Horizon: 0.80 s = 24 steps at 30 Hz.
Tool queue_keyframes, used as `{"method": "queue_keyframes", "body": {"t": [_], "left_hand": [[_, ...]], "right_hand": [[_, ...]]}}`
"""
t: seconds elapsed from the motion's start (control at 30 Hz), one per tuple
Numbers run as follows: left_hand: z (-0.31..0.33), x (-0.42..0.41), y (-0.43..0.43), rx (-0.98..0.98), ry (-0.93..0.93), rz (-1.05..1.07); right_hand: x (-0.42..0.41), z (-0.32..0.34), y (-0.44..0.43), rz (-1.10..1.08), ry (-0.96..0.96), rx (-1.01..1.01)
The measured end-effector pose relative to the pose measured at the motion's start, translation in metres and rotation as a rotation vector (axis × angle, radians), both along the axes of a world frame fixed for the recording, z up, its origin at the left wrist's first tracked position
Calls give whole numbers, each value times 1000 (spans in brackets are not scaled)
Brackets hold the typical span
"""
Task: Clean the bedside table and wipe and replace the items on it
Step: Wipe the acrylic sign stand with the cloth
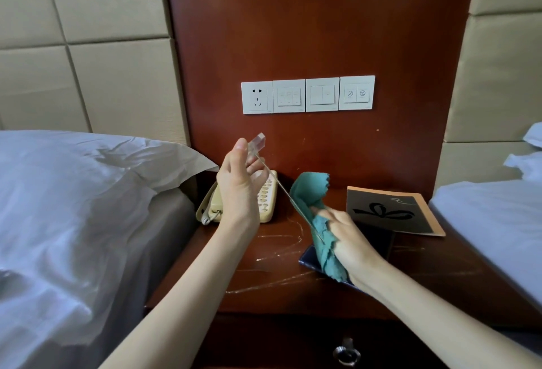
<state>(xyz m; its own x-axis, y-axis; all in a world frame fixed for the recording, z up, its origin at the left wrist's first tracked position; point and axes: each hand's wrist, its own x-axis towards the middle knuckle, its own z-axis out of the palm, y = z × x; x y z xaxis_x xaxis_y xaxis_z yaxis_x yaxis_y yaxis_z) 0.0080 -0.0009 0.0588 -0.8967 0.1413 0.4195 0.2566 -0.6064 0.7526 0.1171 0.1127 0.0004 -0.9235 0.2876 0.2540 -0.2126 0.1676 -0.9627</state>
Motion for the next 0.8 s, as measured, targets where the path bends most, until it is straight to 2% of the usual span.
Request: {"method": "queue_keyframes", "body": {"t": [0.27,0.43,0.63,0.8], "left_hand": [[4,-27,-17,73,-21,166],[13,-23,-30,104,-123,135],[27,-12,-46,89,-107,129],[25,-7,-68,40,-64,158]], "right_hand": [[-2,10,-14,38,123,11],[-17,12,-22,-24,186,-9],[-37,13,-33,-21,93,-19],[-49,23,-39,-176,88,-80]]}}
